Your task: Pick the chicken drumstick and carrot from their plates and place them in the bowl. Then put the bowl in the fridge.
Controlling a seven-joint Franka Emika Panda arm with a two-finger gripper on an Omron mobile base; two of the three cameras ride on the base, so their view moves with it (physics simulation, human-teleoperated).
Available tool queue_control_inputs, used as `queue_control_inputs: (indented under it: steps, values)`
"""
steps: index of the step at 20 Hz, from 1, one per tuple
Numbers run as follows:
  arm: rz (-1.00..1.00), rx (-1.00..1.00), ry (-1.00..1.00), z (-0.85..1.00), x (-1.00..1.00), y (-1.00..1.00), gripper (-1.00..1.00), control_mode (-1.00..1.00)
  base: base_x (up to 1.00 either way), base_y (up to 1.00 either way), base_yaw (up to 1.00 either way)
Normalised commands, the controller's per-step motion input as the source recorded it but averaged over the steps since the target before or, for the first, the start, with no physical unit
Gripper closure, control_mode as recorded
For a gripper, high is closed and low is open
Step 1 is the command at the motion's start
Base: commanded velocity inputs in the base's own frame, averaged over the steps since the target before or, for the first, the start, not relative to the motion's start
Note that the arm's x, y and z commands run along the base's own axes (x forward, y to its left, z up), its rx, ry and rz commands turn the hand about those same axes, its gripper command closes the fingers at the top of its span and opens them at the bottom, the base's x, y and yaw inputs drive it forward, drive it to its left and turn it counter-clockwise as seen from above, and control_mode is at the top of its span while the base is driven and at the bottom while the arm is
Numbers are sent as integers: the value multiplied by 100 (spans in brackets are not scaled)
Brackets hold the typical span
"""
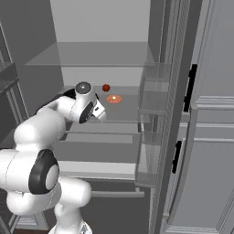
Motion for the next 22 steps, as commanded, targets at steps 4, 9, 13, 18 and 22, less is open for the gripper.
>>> queue_control_inputs:
  steps: [4,9,13,18,22]
  values:
    - [0,0,4,-26,47,33,100,-100,0,0,0]
    - [0,-8,8,-65,15,34,100,-100,0,0,0]
    - [-2,-7,5,-16,24,21,100,-100,0,0,0]
    - [-19,0,0,0,35,4,100,-100,0,0,0]
    - [-19,0,1,-5,45,3,100,-100,0,0,0]
